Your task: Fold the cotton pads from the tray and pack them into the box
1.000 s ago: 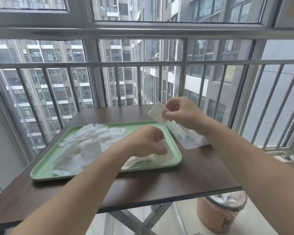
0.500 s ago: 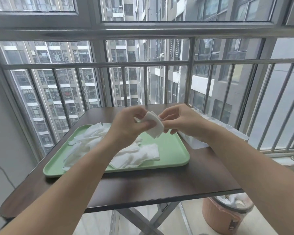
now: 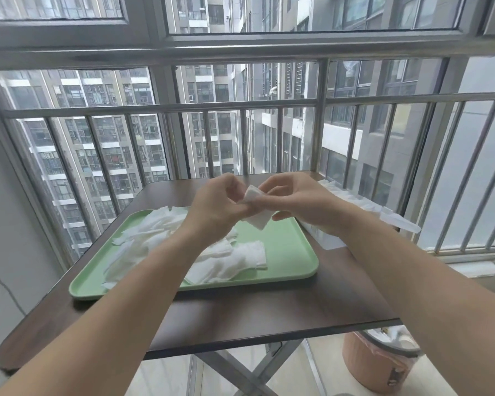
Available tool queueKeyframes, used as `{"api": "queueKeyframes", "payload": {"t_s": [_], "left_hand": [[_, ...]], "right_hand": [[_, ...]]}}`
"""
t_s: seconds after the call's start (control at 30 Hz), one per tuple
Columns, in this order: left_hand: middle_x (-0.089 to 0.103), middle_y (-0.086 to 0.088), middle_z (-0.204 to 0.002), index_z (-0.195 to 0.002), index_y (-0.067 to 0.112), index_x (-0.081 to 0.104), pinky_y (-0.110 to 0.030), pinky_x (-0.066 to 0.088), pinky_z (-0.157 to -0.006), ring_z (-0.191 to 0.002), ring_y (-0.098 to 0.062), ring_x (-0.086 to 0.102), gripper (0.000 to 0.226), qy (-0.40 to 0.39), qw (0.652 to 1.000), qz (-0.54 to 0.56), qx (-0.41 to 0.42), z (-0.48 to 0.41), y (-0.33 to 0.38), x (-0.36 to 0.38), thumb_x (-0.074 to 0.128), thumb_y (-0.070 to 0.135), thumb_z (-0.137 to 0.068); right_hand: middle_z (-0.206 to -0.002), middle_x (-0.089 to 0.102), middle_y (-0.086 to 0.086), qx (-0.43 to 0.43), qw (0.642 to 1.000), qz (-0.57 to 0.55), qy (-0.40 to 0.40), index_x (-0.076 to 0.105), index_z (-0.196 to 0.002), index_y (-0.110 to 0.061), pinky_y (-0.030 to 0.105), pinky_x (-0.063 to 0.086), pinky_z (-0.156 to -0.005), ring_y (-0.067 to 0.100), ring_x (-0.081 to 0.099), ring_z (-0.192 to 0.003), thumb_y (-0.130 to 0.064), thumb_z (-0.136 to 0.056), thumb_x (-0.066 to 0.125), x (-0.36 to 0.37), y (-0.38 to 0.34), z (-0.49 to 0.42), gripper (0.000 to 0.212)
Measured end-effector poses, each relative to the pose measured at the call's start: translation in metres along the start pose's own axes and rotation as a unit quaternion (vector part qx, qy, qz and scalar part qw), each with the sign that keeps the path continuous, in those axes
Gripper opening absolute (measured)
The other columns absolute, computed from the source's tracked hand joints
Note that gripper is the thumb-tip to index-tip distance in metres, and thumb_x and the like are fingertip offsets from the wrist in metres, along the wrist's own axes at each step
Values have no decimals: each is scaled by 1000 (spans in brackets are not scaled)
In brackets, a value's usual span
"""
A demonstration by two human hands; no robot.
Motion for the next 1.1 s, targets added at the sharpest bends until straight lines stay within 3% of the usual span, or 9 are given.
{"api": "queueKeyframes", "payload": {"t_s": [0.07,0.2,0.3,0.37,0.5,0.63,0.83,1.0,1.1], "left_hand": [[72,-3,-85,-94,13,55,-34,57,-60,-74,-21,71,40,-41,998,-9,-41,-4,-5,4,83,36,-77],[72,1,-94,-108,20,58,-39,58,-79,-86,-19,70,38,-151,980,-102,-84,-6,-24,15,83,29,-81],[68,8,-100,-106,26,61,-41,57,-88,-92,-16,67,36,-241,949,-184,-83,-1,-29,27,85,27,-79],[67,9,-103,-107,30,58,-36,55,-87,-93,-14,64,40,-272,934,-218,-82,1,-27,32,85,27,-78],[62,7,-102,-119,26,56,-26,46,-68,-84,-12,56,45,-305,914,-247,-98,0,-22,36,81,29,-83],[58,13,-85,-120,22,66,-30,50,-78,-83,-15,58,39,-331,896,-276,-103,-1,-19,36,79,31,-85],[66,5,-103,-100,27,63,-32,50,-85,-92,-15,62,23,-306,922,-218,-88,-4,-20,31,76,28,-82],[63,1,-76,-84,15,66,-28,45,-69,-70,-12,57,26,-246,964,-22,-101,-3,-18,15,71,29,-63],[68,-4,-82,-88,14,68,-35,49,-74,-77,-17,61,23,-186,975,44,-114,-3,-21,7,70,24,-67]], "right_hand": [[-95,77,8,-6,999,22,25,69,-104,-4,33,58,-79,25,73,-94,-25,-88,76,-1,1,-4,27],[-100,73,15,-10,990,-50,129,65,-97,-8,35,60,-72,24,70,-88,-19,-94,69,-5,5,-15,13],[-104,67,14,2,981,-78,175,61,-106,-5,32,60,-64,21,67,-85,-23,-98,64,-1,10,-23,20],[-103,62,10,13,978,-88,190,57,-107,-6,32,60,-62,19,66,-83,-27,-100,61,3,13,-28,22],[-97,59,1,20,974,-83,211,54,-102,-13,31,57,-58,15,63,-76,-31,-102,57,8,23,-31,18],[-96,59,-1,17,974,-77,214,54,-106,-10,32,55,-56,14,62,-72,-27,-102,55,9,31,-26,18],[-96,58,1,5,973,-78,216,55,-109,-6,32,55,-54,13,60,-72,-24,-102,55,9,33,-18,19],[-95,60,6,2,976,-81,203,57,-98,-12,28,53,-54,14,60,-76,-24,-100,58,12,36,-21,12],[-92,62,8,1,977,-99,189,58,-95,-13,28,53,-61,16,61,-78,-22,-98,62,11,38,-21,11]]}}
Point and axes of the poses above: each hand's wrist, its own z-axis away from the middle knuckle, its own x-axis out of the palm, y = z × x, the point moved 4 cm from there along -z, towards the middle knuckle
